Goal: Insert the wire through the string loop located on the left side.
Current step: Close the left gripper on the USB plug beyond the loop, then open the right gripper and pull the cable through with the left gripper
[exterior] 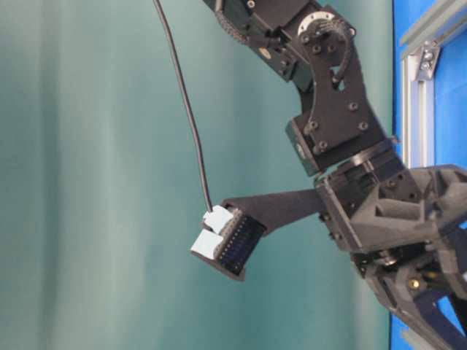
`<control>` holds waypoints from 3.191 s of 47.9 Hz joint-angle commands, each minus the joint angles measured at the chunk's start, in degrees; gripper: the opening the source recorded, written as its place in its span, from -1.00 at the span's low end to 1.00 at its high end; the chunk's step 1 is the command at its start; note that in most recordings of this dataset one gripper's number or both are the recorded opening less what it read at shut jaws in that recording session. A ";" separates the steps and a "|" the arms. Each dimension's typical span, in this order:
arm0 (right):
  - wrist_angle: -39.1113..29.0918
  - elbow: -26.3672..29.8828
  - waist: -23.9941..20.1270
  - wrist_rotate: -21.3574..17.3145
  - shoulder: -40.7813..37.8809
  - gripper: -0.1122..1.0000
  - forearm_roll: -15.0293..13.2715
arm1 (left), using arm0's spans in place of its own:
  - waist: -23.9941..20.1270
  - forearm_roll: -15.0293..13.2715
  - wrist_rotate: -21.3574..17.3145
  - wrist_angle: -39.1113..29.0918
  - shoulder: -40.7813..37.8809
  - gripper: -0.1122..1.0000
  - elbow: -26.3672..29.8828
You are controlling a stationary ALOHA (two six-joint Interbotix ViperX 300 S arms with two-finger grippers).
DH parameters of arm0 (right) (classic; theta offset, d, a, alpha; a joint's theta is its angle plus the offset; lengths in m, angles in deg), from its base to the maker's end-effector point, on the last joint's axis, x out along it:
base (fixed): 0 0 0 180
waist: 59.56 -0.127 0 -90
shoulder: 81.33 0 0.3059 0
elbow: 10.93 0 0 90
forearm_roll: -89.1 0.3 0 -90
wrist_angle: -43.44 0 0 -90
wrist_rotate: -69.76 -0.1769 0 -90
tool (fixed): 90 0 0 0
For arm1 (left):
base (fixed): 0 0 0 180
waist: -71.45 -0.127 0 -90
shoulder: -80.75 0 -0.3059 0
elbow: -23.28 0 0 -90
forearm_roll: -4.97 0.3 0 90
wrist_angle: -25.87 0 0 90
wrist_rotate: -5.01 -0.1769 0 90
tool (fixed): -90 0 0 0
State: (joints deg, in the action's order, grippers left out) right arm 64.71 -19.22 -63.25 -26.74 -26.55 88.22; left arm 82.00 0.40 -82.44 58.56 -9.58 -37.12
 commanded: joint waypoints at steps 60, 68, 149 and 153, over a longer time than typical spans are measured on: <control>-0.70 0.79 0.18 -0.18 1.05 -0.78 -0.18 | 0.26 0.09 0.00 0.09 0.44 -0.65 0.88; -0.88 0.70 0.00 -0.70 1.14 -0.39 0.00 | 0.26 0.09 0.00 -0.09 0.53 -0.65 0.88; -0.70 -5.19 -1.85 -0.62 6.59 0.86 0.00 | 0.35 0.26 17.49 -41.40 40.08 -0.65 -6.15; -0.70 -5.10 -1.85 -0.62 6.59 0.86 0.00 | 0.35 0.26 17.31 -41.13 40.08 -0.65 -6.15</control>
State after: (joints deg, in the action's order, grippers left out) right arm 63.57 -24.84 -64.92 -27.27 -22.42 88.13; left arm 82.09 0.49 -64.95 16.55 30.94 -43.98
